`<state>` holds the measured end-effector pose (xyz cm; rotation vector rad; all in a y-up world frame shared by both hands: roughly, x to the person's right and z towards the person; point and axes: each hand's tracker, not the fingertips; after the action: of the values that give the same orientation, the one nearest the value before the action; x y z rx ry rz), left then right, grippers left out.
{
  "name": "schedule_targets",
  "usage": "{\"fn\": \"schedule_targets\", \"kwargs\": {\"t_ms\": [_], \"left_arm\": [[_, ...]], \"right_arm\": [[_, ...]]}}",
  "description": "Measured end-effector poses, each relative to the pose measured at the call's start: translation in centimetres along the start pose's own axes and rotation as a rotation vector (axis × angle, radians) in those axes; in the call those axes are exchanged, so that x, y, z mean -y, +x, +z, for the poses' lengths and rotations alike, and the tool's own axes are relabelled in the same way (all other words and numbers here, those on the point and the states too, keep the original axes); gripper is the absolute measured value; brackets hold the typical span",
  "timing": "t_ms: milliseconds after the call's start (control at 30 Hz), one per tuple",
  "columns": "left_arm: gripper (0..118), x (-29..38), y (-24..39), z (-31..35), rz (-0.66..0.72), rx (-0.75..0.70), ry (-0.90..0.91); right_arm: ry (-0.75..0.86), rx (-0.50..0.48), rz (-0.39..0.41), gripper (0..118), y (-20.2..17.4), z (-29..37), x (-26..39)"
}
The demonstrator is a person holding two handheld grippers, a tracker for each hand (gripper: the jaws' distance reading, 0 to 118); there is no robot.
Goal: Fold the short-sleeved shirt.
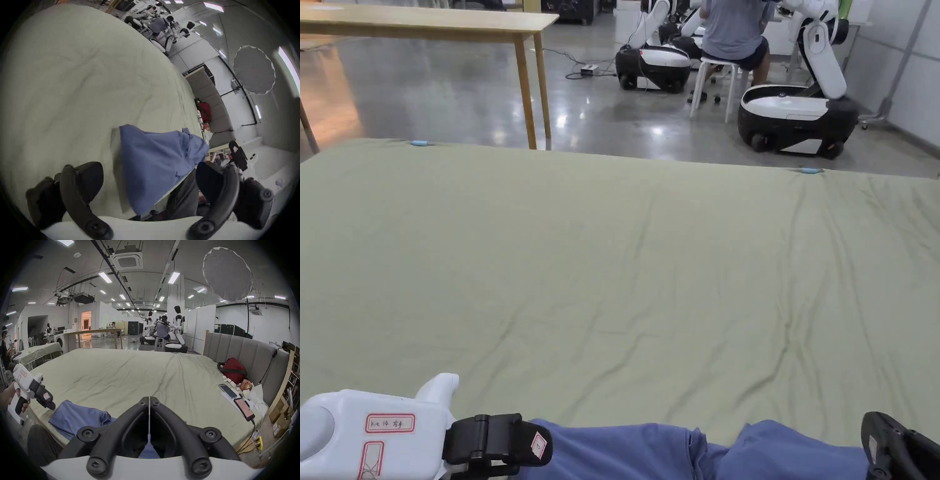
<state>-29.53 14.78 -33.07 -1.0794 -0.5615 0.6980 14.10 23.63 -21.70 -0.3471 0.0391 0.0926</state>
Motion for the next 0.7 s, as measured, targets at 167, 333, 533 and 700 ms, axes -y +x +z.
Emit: {"fn": "schedule_targets", "kwargs": {"t_ms": [167, 333, 533, 700], "left_arm": [[112, -0.3, -1.6, -3.5, 0.041, 0.161, -0.073], [9, -0.6, -2.6, -5.0, 0.071, 0.048, -0.053], [9, -0.7, -2.8, -2.3, 0.090, 0.062, -0.002], [9, -0.3, -0.4, 4.2, 0.068, -0.031, 0.078]], "right_arm": [[-0.006, 0.003, 0.012, 2, -0.2, -0.1, 0.1], [-0.011, 0.012, 0.018, 2, 0.0, 0.3, 0.1], [-0.008, 0.020, 0.018, 2, 0.6, 0.9, 0.2], [0.012, 0.014, 0.011, 2, 0.9, 1.1, -0.1]]}}
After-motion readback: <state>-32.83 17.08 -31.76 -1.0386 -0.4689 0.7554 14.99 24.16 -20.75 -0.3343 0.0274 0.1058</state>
